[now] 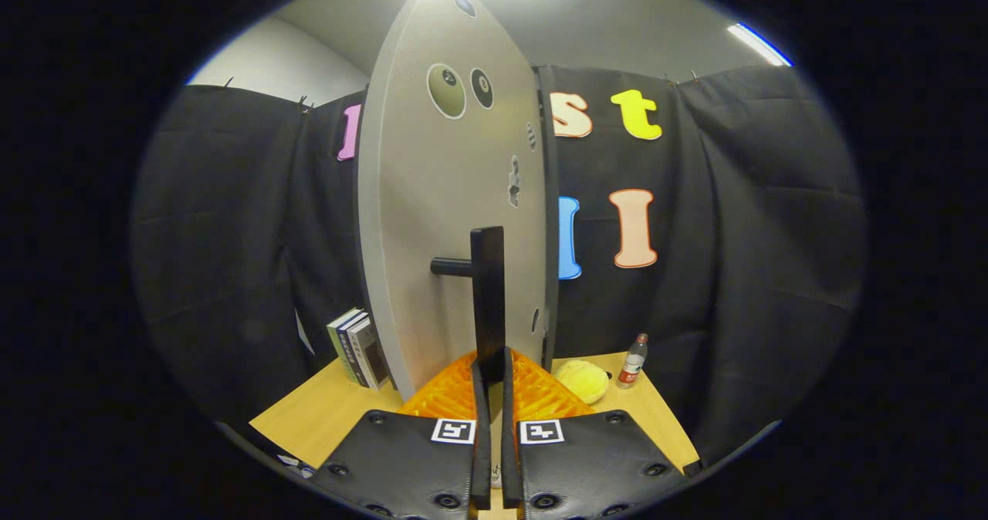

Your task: Open the shoe cabinet door, grab the shoes and put them into the shoe cabinet, then close the shoe cabinet door.

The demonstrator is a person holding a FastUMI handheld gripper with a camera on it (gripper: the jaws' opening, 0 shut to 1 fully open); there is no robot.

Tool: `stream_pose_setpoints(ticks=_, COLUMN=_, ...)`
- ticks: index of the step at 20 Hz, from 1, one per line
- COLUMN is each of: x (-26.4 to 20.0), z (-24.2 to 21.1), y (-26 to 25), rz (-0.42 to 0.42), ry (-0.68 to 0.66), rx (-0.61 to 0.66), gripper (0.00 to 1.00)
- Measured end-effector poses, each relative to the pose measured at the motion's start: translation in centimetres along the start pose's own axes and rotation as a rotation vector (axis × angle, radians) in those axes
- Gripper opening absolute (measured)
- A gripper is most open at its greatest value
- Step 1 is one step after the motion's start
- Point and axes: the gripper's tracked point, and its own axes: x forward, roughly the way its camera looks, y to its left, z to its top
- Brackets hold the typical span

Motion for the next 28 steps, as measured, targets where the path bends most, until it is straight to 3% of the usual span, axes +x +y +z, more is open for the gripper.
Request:
stream_pose_setpoints(ticks=6, x=-0.8, z=0.4, y=-7.3, rz=-0.094, ry=-0.050, rx=0.084, gripper=0.05)
stream_pose_setpoints(ticks=9, x=-1.0, z=0.6, y=-7.9, rz=-0.033, ry=-0.052, rx=0.079, gripper=0.03)
stream_pose_setpoints(ticks=14, x=-2.9, z=0.9, y=-9.5, rz=-0.029, ry=-0.074, rx=0.086, gripper=0.14)
stream_pose_setpoints(ticks=16, x=-3.8, z=0.1, y=-10.4, rz=-0.088, ry=-0.054, rx=0.080, gripper=0.14)
stream_pose_setpoints(ticks=20, x=-7.0, z=1.2, y=-11.7, rz=-0.153, ry=-0.061, rx=0.085, gripper=0.27)
stream_pose_setpoints(ticks=24, x=-9.6, z=0.5, y=-8.4, rz=-0.095, ry=-0.041, rx=0.006, gripper=0.81)
stream_pose_setpoints(ticks=26, x=-11.4, z=-0.4, y=-7.8, rz=-0.105, ry=-0.002, rx=-0.054, gripper=0.81)
stream_pose_setpoints(ticks=28, x=-12.1, z=-0.6, y=-4.8, rz=-0.067, ry=0.000, rx=-0.049, gripper=0.92)
